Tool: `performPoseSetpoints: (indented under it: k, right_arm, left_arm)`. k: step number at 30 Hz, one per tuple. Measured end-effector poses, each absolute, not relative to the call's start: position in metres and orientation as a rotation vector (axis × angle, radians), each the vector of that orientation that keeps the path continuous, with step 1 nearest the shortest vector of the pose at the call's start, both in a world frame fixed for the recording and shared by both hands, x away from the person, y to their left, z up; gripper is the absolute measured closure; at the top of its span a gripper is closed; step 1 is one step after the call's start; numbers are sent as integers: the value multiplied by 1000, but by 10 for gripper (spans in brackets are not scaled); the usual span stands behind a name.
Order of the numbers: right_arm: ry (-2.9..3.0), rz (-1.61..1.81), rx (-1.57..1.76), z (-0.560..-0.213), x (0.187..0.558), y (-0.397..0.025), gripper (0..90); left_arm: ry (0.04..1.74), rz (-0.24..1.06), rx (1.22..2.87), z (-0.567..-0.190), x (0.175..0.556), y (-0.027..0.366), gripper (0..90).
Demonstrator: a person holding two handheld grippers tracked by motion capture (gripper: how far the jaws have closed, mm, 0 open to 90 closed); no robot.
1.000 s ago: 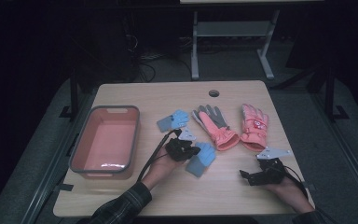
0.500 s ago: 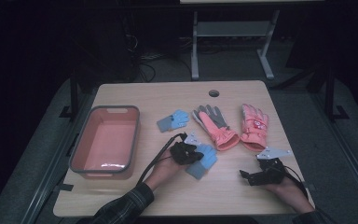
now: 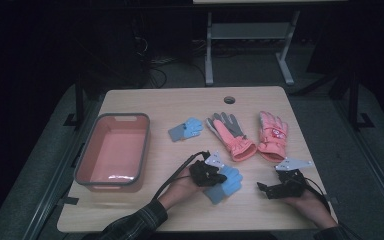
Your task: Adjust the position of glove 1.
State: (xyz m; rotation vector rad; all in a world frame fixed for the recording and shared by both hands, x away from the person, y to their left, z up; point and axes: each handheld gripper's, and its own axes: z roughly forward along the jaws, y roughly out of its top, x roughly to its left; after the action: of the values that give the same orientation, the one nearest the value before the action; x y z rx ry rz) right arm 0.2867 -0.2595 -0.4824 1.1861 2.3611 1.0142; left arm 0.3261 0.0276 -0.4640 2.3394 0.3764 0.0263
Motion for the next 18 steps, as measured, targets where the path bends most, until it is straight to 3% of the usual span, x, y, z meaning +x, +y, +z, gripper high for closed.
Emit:
performPoseSetpoints:
  k: [18]
  right_arm:
    - [2361, 1015, 1186, -482, 287, -259, 65]
  left_arm:
    - [337, -22, 2323, -459, 316, 21, 864]
